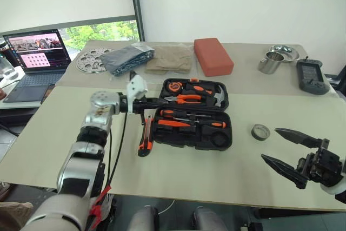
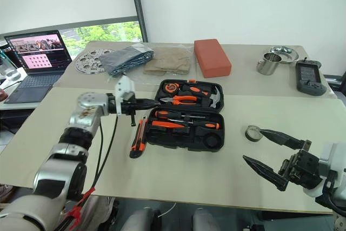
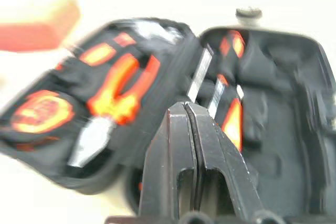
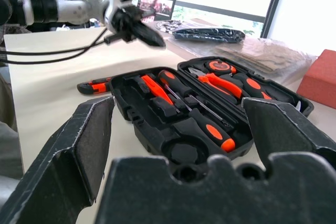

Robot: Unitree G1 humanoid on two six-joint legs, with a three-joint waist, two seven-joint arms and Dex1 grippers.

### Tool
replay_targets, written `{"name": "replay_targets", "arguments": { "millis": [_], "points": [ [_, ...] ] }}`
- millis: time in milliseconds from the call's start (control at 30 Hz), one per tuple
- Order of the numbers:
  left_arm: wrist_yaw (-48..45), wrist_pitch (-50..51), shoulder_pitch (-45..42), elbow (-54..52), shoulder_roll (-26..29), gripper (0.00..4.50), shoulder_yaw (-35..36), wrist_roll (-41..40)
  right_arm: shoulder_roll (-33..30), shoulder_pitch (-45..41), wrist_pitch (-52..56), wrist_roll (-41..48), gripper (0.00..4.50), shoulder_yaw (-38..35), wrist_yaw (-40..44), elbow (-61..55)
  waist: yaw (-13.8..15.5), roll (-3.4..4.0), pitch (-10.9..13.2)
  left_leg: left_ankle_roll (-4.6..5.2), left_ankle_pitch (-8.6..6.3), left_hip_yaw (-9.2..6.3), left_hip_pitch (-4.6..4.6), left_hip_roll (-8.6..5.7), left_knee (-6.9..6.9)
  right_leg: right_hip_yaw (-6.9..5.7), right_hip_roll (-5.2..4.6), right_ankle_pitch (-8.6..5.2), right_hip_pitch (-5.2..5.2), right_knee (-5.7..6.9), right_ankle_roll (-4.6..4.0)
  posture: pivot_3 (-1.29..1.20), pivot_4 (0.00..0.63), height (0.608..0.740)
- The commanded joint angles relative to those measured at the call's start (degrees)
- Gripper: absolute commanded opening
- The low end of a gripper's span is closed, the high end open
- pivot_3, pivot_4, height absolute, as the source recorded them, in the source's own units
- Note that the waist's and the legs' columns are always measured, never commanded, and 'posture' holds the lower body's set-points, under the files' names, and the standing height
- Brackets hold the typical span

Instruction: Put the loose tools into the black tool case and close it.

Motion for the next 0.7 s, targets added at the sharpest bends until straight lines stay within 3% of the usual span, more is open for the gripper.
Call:
{"name": "replay_targets", "arguments": {
  "millis": [33, 167, 367, 700],
  "points": [
    [9.8, 12.0, 9.0, -20.1, 1.8, 0.77, 4.3, -4.0, -1.4, -1.7, 0.0, 0.5, 4.5, 0.4, 1.2, 0.4, 0.0, 0.07, 0.0, 0.0, 0.0, -0.02, 0.0, 0.0, 0.0, 0.0, -0.01, 0.01, 0.0, 0.0, -0.02, 0.0, 0.15, 0.74],
    [20.3, 20.4, 18.5, -35.7, 0.9, 2.2, 6.5, -5.2, -2.7, -3.6, 0.0, 0.3, 4.5, 1.0, 2.8, 2.6, 0.2, 0.09, -0.1, 0.0, 0.0, -0.09, 0.03, 0.01, 0.0, -0.01, -0.07, 0.03, 0.06, -0.03, -0.05, 0.0, 0.15, 0.74],
    [34.9, 26.2, 27.5, -47.7, -1.9, 4.35, 5.0, -1.2, -3.8, -5.6, 0.5, 0.6, 4.5, 2.1, 3.7, 3.6, 0.7, -0.08, 0.0, 0.0, 0.0, -0.07, 0.04, -0.05, 0.0, 0.0, -0.18, 0.03, 0.11, -0.08, -0.05, 0.0, 0.15, 0.74],
    [45.8, 31.4, 40.5, -60.9, -3.4, 4.49, -1.0, 3.4, -4.0, -5.0, 1.3, 0.9, 4.5, 1.7, 3.8, 2.7, 0.3, -0.15, 0.1, -0.01, 0.0, -0.04, 0.1, -0.03, -0.04, 0.08, -0.17, -0.01, 0.12, -0.07, -0.13, 0.0, 0.15, 0.74]
  ]
}}
